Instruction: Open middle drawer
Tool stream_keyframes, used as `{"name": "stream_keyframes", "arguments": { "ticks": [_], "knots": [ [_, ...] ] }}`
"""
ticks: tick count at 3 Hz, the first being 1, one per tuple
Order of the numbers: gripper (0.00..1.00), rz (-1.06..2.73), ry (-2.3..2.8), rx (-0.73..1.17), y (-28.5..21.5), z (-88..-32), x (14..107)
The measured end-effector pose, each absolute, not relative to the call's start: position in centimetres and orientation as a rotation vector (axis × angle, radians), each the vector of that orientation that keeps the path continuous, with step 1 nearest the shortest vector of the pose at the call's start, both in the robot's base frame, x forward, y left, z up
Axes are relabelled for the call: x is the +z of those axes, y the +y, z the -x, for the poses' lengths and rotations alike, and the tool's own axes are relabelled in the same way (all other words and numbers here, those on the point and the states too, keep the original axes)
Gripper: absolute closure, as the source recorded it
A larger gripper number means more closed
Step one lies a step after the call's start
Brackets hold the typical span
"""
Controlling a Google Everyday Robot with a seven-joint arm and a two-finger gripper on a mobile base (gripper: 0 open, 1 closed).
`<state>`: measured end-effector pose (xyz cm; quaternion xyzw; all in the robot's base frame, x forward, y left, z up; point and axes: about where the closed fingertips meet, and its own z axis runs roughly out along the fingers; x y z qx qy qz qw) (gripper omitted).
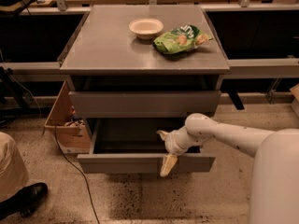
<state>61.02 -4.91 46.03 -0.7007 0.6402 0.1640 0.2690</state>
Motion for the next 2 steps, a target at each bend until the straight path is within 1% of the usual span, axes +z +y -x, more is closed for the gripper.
{"name": "stream_keyframes", "arguments": {
  "ticks": [1, 2],
  "knots": [
    [0.00, 1.898, 1.727, 0.425, -5.6, -61.6, 46.9],
    [0.18, 1.842, 1.740, 0.388, -7.2, -63.4, 49.0]
  ]
}}
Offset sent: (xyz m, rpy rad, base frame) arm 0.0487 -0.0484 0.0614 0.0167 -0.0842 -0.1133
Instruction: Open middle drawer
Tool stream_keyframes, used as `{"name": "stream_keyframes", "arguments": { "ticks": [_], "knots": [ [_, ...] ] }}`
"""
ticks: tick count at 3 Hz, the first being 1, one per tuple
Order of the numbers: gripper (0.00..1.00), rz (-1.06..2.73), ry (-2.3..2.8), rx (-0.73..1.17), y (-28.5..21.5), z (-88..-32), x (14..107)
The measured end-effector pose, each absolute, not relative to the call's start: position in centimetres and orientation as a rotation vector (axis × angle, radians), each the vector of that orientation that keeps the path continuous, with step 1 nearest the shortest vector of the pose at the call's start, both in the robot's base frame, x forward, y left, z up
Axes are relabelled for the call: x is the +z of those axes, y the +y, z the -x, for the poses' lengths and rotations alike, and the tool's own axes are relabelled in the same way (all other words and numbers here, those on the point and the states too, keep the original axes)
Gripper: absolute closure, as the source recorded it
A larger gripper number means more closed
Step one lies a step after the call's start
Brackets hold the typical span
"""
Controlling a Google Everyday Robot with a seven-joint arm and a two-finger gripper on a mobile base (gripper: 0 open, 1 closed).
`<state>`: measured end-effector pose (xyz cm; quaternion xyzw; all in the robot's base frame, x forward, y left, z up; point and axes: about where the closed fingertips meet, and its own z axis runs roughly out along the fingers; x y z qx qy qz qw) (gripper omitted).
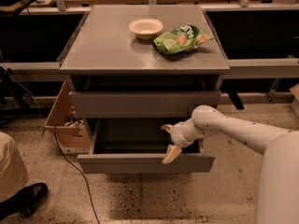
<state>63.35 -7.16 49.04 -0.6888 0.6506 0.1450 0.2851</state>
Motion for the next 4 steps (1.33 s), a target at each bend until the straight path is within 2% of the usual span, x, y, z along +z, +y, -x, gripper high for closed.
{"name": "stream_keyframes", "arguments": {
  "ticks": [1, 2, 3, 4],
  "knots": [
    [0.47, 1.752, 1.755, 0.379, -8.9, -65.2, 50.9],
    [0.72, 1.698, 1.763, 0.399, -9.3, -66.1, 51.3],
    [0.99, 1.601, 1.763, 0.479, -9.0, -66.9, 49.3],
    [1.00, 1.543, 1.780, 0.538, -8.7, -67.5, 47.1]
  ]
}}
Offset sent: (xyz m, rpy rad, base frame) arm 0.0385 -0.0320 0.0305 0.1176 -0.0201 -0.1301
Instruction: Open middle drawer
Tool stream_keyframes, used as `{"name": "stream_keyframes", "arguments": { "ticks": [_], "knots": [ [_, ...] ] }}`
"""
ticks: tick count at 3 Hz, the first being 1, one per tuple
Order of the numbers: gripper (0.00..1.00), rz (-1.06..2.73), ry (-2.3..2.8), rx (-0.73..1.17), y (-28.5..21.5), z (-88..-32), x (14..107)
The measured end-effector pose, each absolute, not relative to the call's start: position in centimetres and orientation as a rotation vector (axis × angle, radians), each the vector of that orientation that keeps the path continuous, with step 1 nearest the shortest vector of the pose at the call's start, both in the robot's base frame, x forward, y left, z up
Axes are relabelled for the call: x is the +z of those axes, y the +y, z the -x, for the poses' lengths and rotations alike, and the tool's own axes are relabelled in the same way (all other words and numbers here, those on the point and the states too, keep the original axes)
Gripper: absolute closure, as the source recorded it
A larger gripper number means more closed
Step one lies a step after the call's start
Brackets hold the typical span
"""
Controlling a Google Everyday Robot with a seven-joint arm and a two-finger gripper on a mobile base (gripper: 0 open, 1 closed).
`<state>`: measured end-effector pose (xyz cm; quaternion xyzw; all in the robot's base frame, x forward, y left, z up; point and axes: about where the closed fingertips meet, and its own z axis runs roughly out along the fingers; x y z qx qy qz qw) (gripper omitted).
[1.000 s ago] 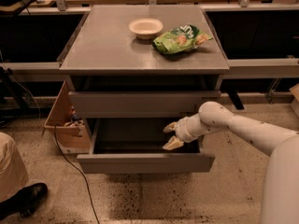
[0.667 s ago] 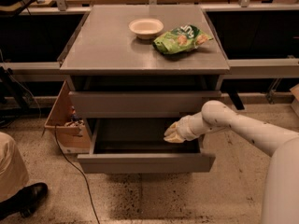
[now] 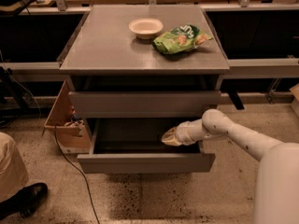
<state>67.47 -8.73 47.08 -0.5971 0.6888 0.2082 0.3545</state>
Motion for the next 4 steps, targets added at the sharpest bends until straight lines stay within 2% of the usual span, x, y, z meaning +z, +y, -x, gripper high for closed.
{"name": "stream_keyframes", "arguments": {
  "ticks": [2, 4],
  "knots": [
    [1.00, 1.524, 1.856, 0.660, -7.9, -66.5, 42.6],
    [1.00, 1.560, 1.919, 0.779, -6.8, -64.8, 42.3]
  ]
}}
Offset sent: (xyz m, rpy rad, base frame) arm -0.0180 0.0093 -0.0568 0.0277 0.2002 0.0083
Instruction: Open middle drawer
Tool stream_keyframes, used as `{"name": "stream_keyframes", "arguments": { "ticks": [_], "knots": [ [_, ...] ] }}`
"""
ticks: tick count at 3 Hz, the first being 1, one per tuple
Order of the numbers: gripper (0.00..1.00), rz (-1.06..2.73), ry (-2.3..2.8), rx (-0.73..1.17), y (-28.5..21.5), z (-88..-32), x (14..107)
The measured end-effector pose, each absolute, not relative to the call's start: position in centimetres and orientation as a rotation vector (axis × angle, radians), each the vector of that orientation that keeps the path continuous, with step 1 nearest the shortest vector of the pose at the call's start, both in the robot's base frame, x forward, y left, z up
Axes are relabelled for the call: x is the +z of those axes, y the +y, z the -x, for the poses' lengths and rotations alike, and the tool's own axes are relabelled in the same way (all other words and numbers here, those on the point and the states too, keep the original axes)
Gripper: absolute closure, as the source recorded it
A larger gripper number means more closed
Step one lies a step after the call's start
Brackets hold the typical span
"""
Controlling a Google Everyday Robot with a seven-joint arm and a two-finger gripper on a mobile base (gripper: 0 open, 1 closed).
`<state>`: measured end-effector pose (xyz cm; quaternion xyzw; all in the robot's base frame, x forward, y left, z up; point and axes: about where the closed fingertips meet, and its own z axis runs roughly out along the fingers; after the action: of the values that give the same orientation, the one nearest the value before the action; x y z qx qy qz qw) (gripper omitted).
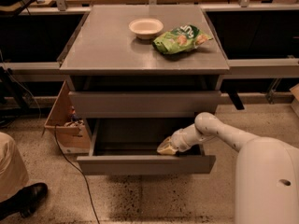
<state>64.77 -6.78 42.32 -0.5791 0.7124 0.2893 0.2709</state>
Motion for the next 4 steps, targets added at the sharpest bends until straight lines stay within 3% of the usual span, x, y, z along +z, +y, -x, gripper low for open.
{"name": "stream_keyframes", "arguments": {
  "ticks": [4],
  "knots": [
    [1.00, 1.661, 2.024, 0.933, -7.3, -59.6, 42.1]
  ]
}}
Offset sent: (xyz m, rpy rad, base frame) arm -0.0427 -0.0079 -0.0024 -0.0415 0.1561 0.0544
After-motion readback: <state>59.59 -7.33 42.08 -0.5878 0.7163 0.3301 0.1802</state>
